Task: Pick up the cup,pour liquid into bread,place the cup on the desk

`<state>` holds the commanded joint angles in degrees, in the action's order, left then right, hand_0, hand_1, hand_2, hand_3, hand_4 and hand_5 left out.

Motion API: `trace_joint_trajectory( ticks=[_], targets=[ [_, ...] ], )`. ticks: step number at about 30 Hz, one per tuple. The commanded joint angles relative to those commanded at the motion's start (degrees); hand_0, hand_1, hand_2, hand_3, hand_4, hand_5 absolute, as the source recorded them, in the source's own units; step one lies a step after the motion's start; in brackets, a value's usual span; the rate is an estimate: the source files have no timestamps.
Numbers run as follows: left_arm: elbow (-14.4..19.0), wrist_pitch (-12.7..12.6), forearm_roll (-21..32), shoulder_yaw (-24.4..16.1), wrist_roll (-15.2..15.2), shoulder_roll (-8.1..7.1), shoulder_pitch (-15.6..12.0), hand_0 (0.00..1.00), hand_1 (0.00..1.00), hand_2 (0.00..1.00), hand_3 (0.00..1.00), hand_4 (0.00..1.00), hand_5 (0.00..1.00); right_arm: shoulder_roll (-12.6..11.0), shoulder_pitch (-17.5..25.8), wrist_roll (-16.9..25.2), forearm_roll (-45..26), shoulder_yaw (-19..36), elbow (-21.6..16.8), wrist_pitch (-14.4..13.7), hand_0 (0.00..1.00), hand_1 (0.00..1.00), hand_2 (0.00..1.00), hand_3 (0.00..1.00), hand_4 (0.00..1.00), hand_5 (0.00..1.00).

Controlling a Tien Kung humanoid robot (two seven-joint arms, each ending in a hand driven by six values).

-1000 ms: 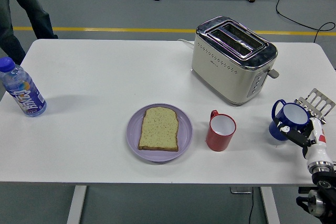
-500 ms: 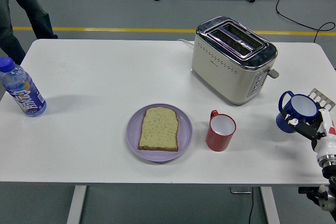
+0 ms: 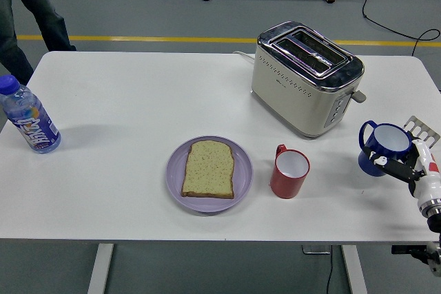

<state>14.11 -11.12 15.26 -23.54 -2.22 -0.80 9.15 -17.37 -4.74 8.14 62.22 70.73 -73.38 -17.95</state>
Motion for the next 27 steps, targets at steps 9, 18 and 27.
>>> trace_joint_trajectory(
  ticks=[9, 18, 27],
  targets=[
    [0.0, 0.1, 0.4, 0.2, -0.2, -0.09, 0.1, 0.690, 0.756, 0.773, 0.611, 0.396, 0.998, -0.4, -0.5, -3.0, 4.8, -0.1, -4.0, 1.8, 0.492, 0.424, 0.520, 0.501, 0.718, 0.002],
    [0.0, 0.1, 0.6, 0.4, -0.2, -0.15, 0.1, 0.690, 0.756, 0.773, 0.611, 0.396, 0.998, 0.0, -3.6, -5.1, 7.8, -1.7, -5.5, 3.2, 0.479, 0.417, 0.523, 0.496, 0.731, 0.002],
    [0.0, 0.0, 0.5, 0.3, -0.1, -0.25, 0.1, 0.690, 0.756, 0.773, 0.611, 0.396, 0.998, 0.3, -9.4, -8.0, 10.6, -5.4, -6.7, 4.9, 0.478, 0.415, 0.523, 0.495, 0.733, 0.002]
  ],
)
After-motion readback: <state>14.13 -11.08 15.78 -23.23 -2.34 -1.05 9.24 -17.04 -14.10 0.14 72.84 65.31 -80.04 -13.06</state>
